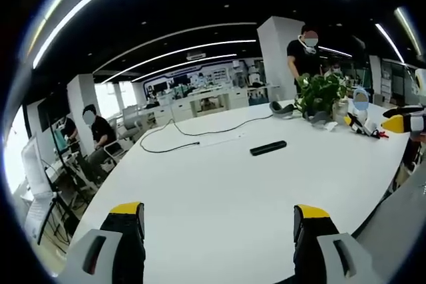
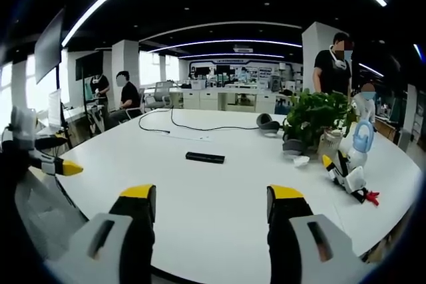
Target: Press the specified remote control buttons in sequence, fully releasing each button before pressing the next.
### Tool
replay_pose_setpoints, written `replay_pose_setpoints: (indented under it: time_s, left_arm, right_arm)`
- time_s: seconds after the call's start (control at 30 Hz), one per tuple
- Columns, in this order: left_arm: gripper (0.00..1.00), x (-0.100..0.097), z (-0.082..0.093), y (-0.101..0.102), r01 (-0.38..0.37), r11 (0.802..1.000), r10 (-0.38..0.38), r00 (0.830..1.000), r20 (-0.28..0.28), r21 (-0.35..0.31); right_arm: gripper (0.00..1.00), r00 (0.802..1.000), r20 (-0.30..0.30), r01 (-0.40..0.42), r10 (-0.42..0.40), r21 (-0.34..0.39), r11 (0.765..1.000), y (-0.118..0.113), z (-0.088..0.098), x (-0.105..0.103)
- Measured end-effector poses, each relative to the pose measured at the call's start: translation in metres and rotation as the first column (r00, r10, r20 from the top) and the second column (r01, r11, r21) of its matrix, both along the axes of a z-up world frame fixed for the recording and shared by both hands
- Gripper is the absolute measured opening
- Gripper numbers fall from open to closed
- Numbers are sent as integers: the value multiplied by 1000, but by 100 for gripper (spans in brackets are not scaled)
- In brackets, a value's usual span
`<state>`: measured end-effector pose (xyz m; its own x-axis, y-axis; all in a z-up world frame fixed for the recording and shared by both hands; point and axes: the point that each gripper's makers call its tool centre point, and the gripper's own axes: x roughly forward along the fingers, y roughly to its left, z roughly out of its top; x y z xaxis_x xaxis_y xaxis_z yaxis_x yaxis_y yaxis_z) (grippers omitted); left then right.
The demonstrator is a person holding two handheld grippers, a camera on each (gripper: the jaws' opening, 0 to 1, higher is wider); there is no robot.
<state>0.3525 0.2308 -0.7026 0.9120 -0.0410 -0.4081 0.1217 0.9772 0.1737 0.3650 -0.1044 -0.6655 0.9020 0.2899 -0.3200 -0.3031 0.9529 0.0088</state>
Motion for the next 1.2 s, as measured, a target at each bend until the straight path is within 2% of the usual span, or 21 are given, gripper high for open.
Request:
replay_pose_setpoints:
  time_s: [0.3, 0.43, 0.73, 0.93, 1.07, 1.13, 1.2]
  left_arm:
    - [96, -1, 6, -9, 38, 999, -38, 999, 3, -3]
    - [96, 0, 7, -18, 88, 996, -88, 996, -13, -6]
    - [96, 14, 16, -38, 168, 986, -169, 985, -33, -16]
    - [96, 29, 25, -54, 271, 962, -269, 961, -60, 26]
    - [95, 40, 29, -59, 313, 949, -310, 948, -69, 35]
    - [95, 49, 27, -53, 328, 944, -324, 942, -90, 33]
    - [94, 54, 25, -56, 348, 937, -344, 933, -108, 28]
  right_arm:
    - [71, 1000, 4, -2, 2, -1, 1000, 0, 0, 0]
    - [70, 1000, 5, -7, 7, 1, 1000, 1, 1, 0]
    - [67, 1000, 0, -10, 10, 13, 1000, 1, 0, 0]
    - [65, 1000, -7, -12, 12, 11, 1000, 2, -1, 0]
    - [59, 999, -28, -25, 26, 11, 1000, 4, -4, -1]
    - [57, 999, -31, -28, 28, 13, 1000, 5, -5, -1]
    - [53, 998, -43, -33, 34, 19, 999, 6, -6, -2]
